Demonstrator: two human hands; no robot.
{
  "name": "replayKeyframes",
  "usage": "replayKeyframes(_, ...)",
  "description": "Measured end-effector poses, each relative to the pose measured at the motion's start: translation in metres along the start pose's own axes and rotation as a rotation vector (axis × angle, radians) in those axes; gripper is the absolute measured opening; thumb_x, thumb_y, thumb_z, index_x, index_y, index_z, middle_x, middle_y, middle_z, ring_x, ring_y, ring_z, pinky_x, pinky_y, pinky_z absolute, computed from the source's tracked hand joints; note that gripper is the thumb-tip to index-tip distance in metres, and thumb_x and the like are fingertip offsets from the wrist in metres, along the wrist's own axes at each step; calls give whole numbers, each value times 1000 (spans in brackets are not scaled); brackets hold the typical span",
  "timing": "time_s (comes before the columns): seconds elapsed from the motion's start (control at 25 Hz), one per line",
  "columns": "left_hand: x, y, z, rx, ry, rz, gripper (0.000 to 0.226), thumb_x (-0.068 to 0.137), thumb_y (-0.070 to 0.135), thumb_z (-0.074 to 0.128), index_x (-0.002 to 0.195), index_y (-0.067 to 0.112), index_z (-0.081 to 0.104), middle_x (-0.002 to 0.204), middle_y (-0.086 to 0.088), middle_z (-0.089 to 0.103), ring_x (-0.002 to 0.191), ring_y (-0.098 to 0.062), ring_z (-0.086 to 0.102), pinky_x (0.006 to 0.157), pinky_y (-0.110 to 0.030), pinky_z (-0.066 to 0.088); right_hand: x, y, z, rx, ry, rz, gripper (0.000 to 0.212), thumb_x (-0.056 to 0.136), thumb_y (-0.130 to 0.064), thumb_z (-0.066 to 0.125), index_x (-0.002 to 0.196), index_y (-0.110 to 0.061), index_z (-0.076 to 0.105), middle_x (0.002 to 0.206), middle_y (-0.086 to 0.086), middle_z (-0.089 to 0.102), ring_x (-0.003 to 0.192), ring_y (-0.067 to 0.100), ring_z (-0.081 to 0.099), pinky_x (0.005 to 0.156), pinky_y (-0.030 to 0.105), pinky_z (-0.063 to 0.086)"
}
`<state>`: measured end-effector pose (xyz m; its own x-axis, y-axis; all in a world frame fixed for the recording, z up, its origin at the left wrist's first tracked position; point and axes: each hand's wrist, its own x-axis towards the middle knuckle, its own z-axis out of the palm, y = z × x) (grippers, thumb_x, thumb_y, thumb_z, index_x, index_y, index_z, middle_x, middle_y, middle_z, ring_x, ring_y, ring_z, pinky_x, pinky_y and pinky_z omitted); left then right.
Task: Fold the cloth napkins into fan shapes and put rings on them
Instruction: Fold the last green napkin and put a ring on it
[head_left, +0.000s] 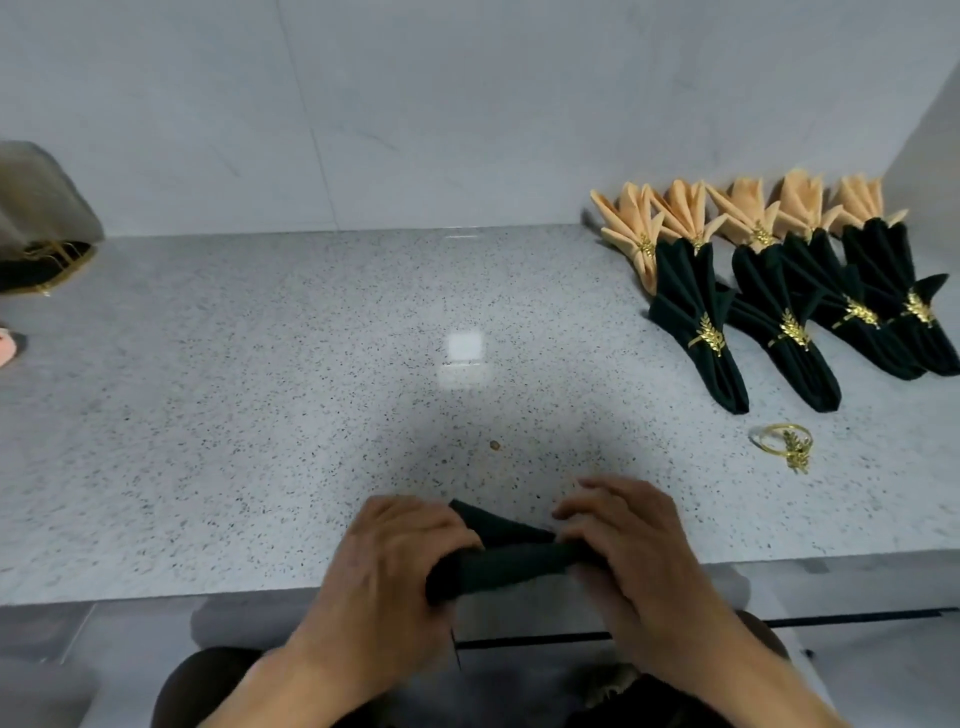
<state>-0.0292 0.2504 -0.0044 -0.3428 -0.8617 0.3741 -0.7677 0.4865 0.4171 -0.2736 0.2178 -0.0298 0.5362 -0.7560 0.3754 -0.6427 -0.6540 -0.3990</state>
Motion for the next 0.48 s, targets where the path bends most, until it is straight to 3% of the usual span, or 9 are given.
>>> replayKeyframes(0.08, 43, 5, -28, -273, -227, -410, 6, 80, 21, 74, 76, 19, 70, 68, 12, 69, 63, -1, 63, 64, -25, 49, 41, 3, -42, 192, -375, 213, 20, 96, -37, 53, 93, -21, 64, 101, -12, 61, 104, 3, 53, 88, 32, 43)
replayKeyframes(0.16, 90, -9, -44, -634, -484, -783, 15, 78, 12, 79, 92, 11, 73, 83, -2, 76, 76, -17, 74, 70, -32, 57, 86, 25, -76, 400, -712, 460, 22, 98, -35, 57, 102, -17, 68, 104, -3, 68, 99, 10, 63, 89, 31, 50)
replayKeyframes(0.24, 122, -23, -41, -733, -588, -922, 28, 79, 5, 76, 106, 6, 72, 96, -12, 76, 89, -30, 73, 81, -40, 59, 118, 45, -83, 470, -798, 570, 20, 96, -30, 62, 104, -15, 72, 104, 1, 74, 100, 20, 69, 96, 38, 52)
replayKeyframes(0.32, 138, -29, -29, -704, -627, -1010, 27, 80, 2, 73, 107, 3, 71, 97, -16, 75, 91, -33, 73, 82, -41, 59, 126, 56, -62, 290, -659, 543, 16, 94, -29, 63, 104, -20, 72, 107, -1, 73, 102, 21, 67, 97, 38, 51)
replayKeyframes(0.36, 141, -33, -22, -694, -636, -1039, 26, 80, 1, 72, 106, 2, 71, 95, -17, 75, 89, -33, 73, 77, -39, 60, 120, 56, -40, 128, -475, 491, 19, 95, -28, 61, 112, -22, 68, 116, -4, 68, 108, 20, 62, 99, 36, 49)
replayKeyframes(0.44, 147, -44, -13, -712, -618, -1060, 24, 80, 1, 72, 104, 0, 71, 93, -18, 75, 84, -32, 73, 69, -35, 60, 102, 34, -3, -24, -47, 318, 35, 101, -29, 49, 134, -21, 55, 139, -7, 52, 131, 15, 45, 112, 31, 33)
replayKeyframes(0.48, 149, -47, -10, -704, -618, -1051, 26, 79, 1, 73, 105, 0, 70, 93, -18, 75, 85, -33, 73, 70, -36, 60, 95, 22, 9, 0, -3, 291, 42, 104, -33, 38, 144, -20, 45, 149, -9, 41, 140, 11, 34, 117, 27, 20)
